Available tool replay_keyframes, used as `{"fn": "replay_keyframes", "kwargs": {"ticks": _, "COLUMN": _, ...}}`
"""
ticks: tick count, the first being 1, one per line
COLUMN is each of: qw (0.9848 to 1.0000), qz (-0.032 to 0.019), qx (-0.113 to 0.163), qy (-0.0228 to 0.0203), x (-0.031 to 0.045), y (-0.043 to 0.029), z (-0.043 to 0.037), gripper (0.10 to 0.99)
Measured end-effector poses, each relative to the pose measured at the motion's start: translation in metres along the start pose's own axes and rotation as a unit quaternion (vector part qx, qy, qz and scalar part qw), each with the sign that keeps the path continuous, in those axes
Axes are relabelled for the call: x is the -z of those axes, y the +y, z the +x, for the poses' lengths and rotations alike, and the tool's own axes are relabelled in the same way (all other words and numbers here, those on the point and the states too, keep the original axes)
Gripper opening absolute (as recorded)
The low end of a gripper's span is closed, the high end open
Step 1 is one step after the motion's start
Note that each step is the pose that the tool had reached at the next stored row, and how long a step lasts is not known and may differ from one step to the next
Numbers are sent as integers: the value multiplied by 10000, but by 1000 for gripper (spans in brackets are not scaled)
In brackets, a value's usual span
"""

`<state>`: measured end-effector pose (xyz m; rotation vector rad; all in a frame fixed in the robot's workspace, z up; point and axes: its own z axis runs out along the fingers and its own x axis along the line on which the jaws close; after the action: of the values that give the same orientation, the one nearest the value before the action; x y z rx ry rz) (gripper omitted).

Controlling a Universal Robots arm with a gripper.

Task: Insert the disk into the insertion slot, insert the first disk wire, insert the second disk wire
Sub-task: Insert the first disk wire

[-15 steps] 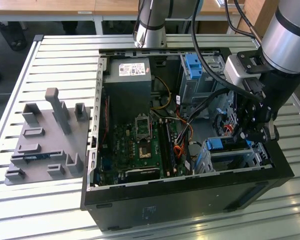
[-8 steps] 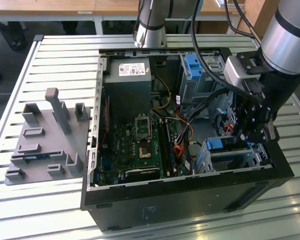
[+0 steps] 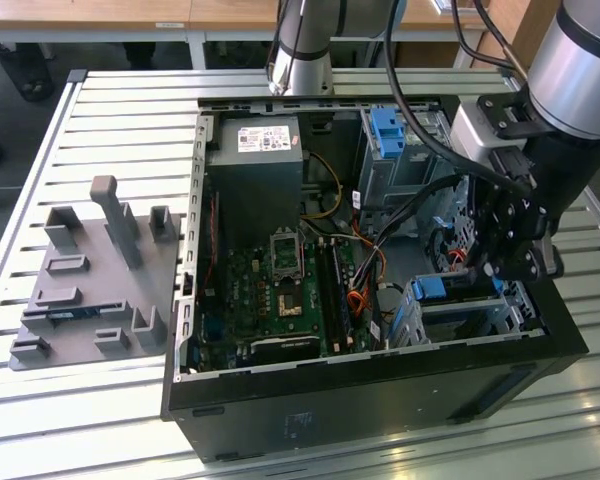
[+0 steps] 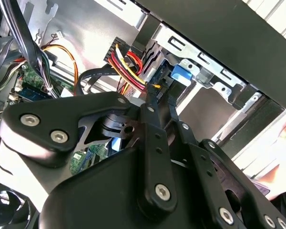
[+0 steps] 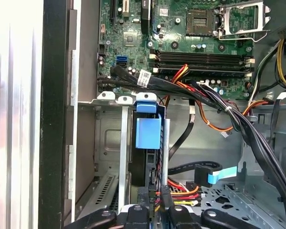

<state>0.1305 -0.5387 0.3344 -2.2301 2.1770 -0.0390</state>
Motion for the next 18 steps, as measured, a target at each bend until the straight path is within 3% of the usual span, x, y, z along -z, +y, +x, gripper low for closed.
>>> {"fn": "replay_keyframes", "kwargs": {"ticks": 4, "qw": 10000, "qz": -2, "qx": 0, "qy": 0, "x": 28, "y": -1, "z": 0, "gripper": 224}}
{"fn": "replay_keyframes", "kwargs": {"ticks": 5, "qw": 10000, "qz": -2, "qx": 0, "qy": 1, "x": 33, "y": -2, "z": 0, "gripper": 157}}
{"fn": "replay_keyframes", "kwargs": {"ticks": 7, "qw": 10000, "qz": -2, "qx": 0, "qy": 1, "x": 40, "y": -2, "z": 0, "gripper": 106}}
{"fn": "replay_keyframes", "kwargs": {"ticks": 18, "qw": 10000, "qz": -2, "qx": 0, "qy": 2, "x": 63, "y": -3, "z": 0, "gripper": 106}}
